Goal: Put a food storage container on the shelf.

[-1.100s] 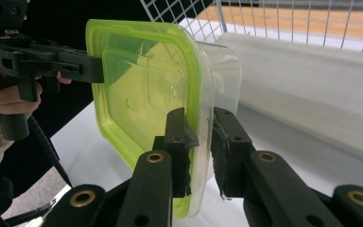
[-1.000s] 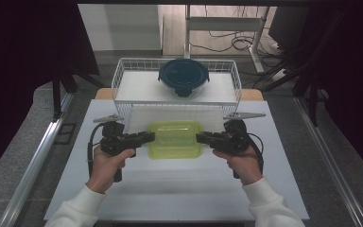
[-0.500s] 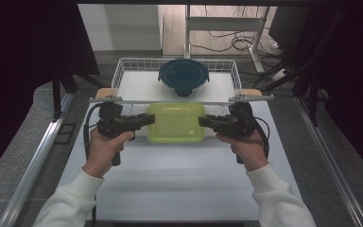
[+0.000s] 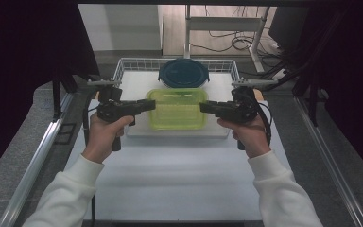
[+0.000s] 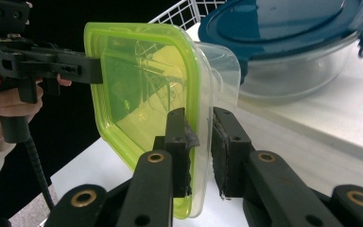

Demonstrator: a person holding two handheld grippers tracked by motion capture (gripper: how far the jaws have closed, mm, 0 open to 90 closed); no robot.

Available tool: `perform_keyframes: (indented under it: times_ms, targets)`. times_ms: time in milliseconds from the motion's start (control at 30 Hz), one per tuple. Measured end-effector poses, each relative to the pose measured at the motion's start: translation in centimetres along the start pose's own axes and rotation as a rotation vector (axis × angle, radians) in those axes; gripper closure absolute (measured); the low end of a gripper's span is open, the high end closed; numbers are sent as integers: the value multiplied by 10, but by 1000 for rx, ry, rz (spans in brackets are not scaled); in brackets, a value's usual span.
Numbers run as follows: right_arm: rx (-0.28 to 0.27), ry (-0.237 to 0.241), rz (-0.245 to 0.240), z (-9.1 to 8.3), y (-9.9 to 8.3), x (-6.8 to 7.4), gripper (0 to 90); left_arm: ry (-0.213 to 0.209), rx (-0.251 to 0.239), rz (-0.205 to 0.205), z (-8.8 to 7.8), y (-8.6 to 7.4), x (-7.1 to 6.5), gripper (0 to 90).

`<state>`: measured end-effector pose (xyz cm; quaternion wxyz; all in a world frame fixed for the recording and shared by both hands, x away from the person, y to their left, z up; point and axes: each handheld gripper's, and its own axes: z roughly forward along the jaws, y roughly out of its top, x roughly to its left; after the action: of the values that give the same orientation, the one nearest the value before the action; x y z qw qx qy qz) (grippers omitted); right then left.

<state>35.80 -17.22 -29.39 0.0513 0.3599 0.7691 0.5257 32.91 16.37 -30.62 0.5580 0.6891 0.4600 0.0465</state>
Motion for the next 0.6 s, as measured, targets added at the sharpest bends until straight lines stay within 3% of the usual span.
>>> perform_keyframes:
  times_ms: [200, 600]
  targets:
    - [-11, -3, 6, 0, 12, -6, 771, -3, -6, 23, 0, 20, 0, 753]
    - [-36, -10, 14, -1, 43, -15, 774, -17, -16, 16, 9, 49, 6, 761]
